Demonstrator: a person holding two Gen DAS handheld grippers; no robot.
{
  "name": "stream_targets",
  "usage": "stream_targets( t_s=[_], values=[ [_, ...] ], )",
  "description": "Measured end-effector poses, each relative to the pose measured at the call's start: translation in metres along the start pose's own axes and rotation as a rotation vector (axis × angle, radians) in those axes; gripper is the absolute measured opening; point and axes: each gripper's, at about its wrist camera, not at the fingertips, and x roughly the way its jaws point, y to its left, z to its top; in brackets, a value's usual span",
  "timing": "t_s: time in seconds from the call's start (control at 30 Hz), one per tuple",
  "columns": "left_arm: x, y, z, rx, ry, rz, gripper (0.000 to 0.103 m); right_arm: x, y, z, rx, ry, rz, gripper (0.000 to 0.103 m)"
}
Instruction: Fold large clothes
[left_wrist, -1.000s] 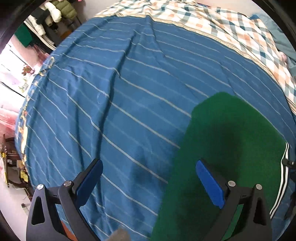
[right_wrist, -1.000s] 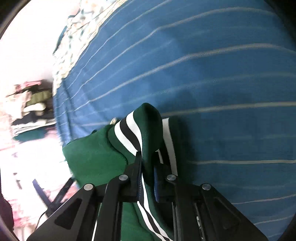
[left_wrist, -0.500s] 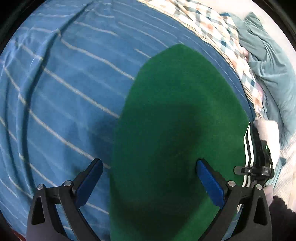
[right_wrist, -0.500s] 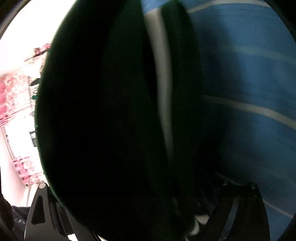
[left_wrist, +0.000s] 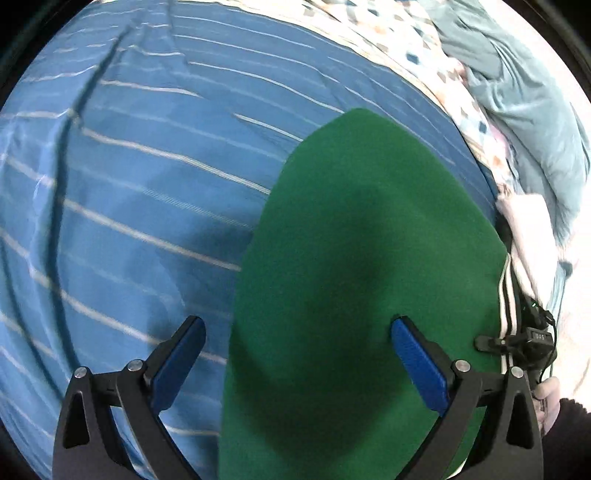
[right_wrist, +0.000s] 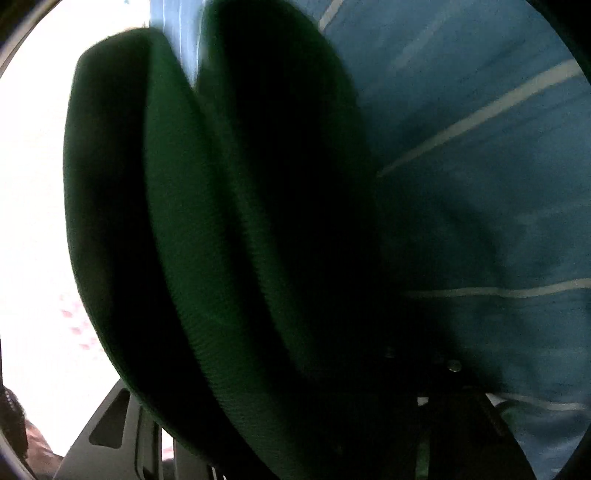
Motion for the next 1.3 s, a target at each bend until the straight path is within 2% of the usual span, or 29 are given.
stream_targets(
  t_s=[0.03,0.07,0.13,0.2,0.23,0.27,0.37,0.4,0.43,0.5,0.63,0.7,0.87,1.03,1.23,1.3],
  values=[
    [0.002,0.000,0.002,0.010,0.006,-0.014,0.103,0.002,0.006,-0.003,-0.070,-0.038,-0.095,0.064],
    [0.003,0.000,0.004,0.018,0.011,-0.030,0.103,0.005,0.010,-0.004,-0.102,-0.055,-0.141,0.068],
    [0.008,-0.002,0.009,0.042,0.017,-0.064,0.103,0.015,0.014,-0.003,-0.173,-0.058,-0.214,0.084],
    [0.010,-0.006,0.013,0.078,0.008,-0.083,0.102,0.028,0.011,-0.001,-0.205,-0.035,-0.210,0.087],
    [0.010,-0.008,0.014,0.095,-0.007,-0.103,0.097,0.034,0.008,0.001,-0.210,-0.021,-0.191,0.087],
    [0.012,-0.010,0.018,0.107,-0.013,-0.104,0.096,0.038,0.006,0.002,-0.212,-0.012,-0.174,0.088],
    [0.013,-0.011,0.017,0.132,-0.026,-0.093,0.083,0.052,0.008,0.001,-0.244,0.001,-0.159,0.089],
    [0.013,-0.011,0.016,0.131,-0.030,-0.093,0.080,0.057,0.010,-0.001,-0.251,-0.001,-0.160,0.087],
    [0.012,-0.010,0.016,0.128,-0.034,-0.094,0.078,0.063,0.013,-0.003,-0.261,-0.003,-0.172,0.082],
    [0.010,-0.009,0.014,0.114,-0.042,-0.092,0.073,0.074,0.015,-0.006,-0.234,-0.020,-0.147,0.065],
    [-0.002,-0.014,0.017,0.119,-0.064,-0.090,0.056,0.092,0.025,-0.019,-0.209,-0.055,-0.144,0.049],
    [-0.012,-0.016,0.020,0.119,-0.071,-0.103,0.053,0.096,0.033,-0.029,-0.201,-0.067,-0.131,0.046],
    [-0.035,-0.021,0.034,0.134,-0.094,-0.111,0.050,0.107,0.071,-0.048,-0.228,-0.081,-0.067,0.043],
    [-0.060,-0.019,0.062,0.114,-0.149,-0.104,0.049,0.126,0.125,-0.047,-0.298,-0.079,-0.057,0.043],
    [-0.087,-0.024,0.138,0.137,-0.221,-0.083,0.049,0.163,0.206,-0.015,-0.342,-0.079,-0.034,0.043],
    [-0.091,-0.023,0.178,0.148,-0.236,-0.078,0.049,0.175,0.232,0.000,-0.354,-0.084,-0.027,0.043]
  ],
)
